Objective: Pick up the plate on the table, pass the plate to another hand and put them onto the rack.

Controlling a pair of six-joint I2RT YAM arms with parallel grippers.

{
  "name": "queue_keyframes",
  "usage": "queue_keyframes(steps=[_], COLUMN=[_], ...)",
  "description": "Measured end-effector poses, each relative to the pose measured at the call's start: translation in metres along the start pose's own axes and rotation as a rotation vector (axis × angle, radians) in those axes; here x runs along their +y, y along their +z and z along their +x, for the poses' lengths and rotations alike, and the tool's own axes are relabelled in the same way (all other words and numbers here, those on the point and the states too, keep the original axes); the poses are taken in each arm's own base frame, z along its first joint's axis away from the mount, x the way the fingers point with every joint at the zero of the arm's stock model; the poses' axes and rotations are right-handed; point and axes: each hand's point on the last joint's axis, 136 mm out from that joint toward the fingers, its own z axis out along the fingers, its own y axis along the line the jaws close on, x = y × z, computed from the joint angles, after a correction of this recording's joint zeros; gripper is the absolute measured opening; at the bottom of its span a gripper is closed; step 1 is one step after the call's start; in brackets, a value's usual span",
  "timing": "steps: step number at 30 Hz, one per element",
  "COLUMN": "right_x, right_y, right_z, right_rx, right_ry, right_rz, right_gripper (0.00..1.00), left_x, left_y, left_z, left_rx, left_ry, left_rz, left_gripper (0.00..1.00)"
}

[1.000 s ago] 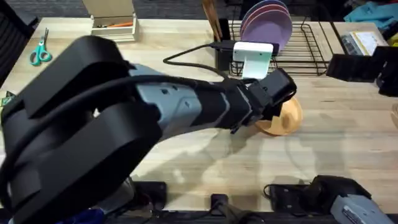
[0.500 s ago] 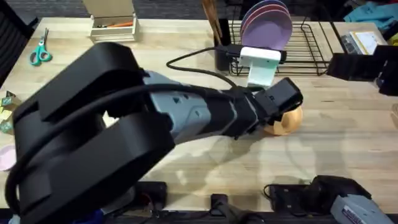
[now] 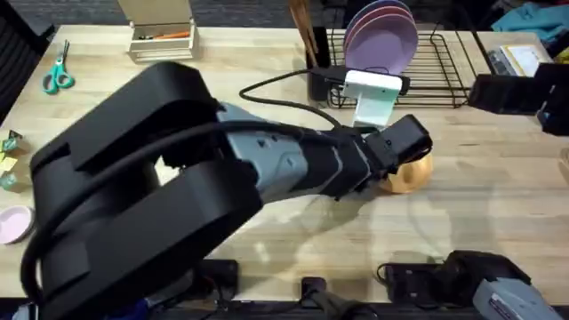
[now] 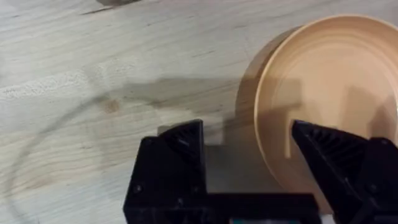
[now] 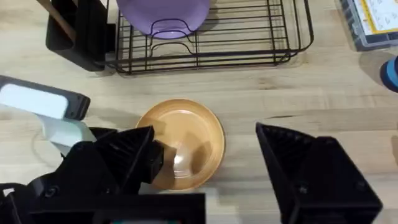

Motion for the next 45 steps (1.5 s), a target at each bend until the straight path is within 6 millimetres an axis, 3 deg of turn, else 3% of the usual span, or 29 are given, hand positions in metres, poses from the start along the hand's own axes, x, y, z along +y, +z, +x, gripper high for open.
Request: queue_keyframes(steps=[4, 9, 14, 22, 30, 45], right_x=[0.000, 0.000, 0.000, 0.000, 0.000, 0.000], right_y=[0.000, 0.000, 0.000, 0.000, 0.000, 0.000], right_z=[0.000, 0.000, 0.000, 0.000, 0.000, 0.000], right_rx=[0.000, 0.000, 0.000, 0.000, 0.000, -0.001], right_ry=[0.000, 0.000, 0.000, 0.000, 0.000, 0.000], right_rz=[0.000, 0.000, 0.000, 0.000, 0.000, 0.000], right_gripper=[0.997, 0.997, 0.998, 0.998, 0.998, 0.998], left_x=[0.000, 0.000, -0.002, -0.004, -0.006, -0.006], left_y=[0.000, 0.000, 0.002, 0.002, 0.002, -0.007], left_z=[0.000, 0.000, 0.001, -0.002, -0.006, -0.022], left_rx=[0.000, 0.001, -0.001, -0.010, -0.026, -0.047], left_ry=[0.000, 0.000, -0.001, -0.007, -0.018, -0.011], left_rz=[0.001, 0.001, 0.005, 0.014, 0.022, 0.007], left_gripper=[0.866, 0.770, 0.578, 0.377, 0.057, 0.042])
